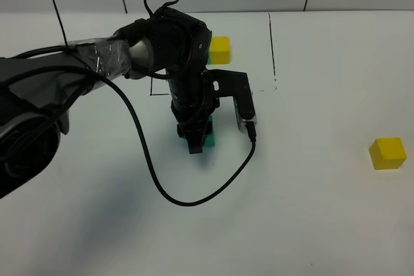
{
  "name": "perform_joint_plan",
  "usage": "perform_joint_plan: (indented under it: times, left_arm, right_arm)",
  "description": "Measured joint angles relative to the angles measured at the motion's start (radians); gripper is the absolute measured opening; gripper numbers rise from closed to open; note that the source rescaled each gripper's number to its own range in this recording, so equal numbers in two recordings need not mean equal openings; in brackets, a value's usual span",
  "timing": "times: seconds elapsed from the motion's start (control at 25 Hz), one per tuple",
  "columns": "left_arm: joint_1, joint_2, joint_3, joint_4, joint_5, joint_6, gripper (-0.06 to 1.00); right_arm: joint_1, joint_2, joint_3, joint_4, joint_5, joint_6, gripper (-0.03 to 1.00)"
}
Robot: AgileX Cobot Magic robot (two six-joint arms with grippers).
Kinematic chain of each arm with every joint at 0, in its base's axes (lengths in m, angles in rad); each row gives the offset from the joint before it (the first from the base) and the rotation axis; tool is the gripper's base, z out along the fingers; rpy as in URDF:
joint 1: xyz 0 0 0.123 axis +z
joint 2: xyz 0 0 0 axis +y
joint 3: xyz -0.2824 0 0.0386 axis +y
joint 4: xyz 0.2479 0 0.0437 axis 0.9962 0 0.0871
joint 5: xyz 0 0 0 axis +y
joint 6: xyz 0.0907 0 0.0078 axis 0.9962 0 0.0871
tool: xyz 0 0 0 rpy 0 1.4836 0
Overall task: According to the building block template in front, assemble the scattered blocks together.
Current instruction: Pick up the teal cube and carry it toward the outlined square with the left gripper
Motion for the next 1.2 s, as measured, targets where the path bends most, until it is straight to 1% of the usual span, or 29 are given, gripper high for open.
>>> perform_joint_plan:
  times: [0.4,0.64,0.68,0.72,0.76,0.92,1.0,1.08,1.12,1.2]
  left_arm:
    - [0.0,0.018,-0.014,-0.002,-0.013,0.004,0.01]
    - [0.0,0.019,-0.014,-0.001,-0.012,0.027,0.01]
    - [0.0,0.019,-0.014,-0.001,-0.012,0.028,0.04]
    - [0.0,0.022,-0.014,-0.001,-0.012,0.028,0.09]
    - [0.0,0.027,-0.014,-0.001,-0.012,0.029,0.17]
    - [0.0,0.035,-0.013,-0.001,-0.004,0.029,0.63]
    - [0.0,0.024,-0.013,-0.001,0.005,0.028,0.82]
    - [0.0,0.009,-0.013,-0.008,0.017,0.027,0.93]
    - [0.0,-0.003,-0.013,-0.014,0.022,0.026,0.96]
    - [0.0,-0.029,-0.013,-0.041,0.037,0.024,0.98]
  right_arm:
    - [0.0,0.0,0.0,0.004,0.0,0.0,0.78]
    - [0.0,0.0,0.0,0.004,0.0,0.0,0.78]
    - [0.0,0.0,0.0,0.004,0.0,0.0,0.78]
    - [0.0,0.0,0.0,0.004,0.0,0.0,0.78]
    - [0.0,0.0,0.0,0.004,0.0,0.0,0.78]
    - [0.0,0.0,0.0,0.0,0.0,0.0,0.78]
    - [0.0,0.0,0.0,-0.009,0.0,0.0,0.78]
    - [0.0,0.0,0.0,-0.013,0.0,0.0,0.78]
    - [0.0,0.0,0.0,-0.013,0.0,0.0,0.78]
    - [0.0,0.0,0.0,-0.014,0.0,0.0,0.78]
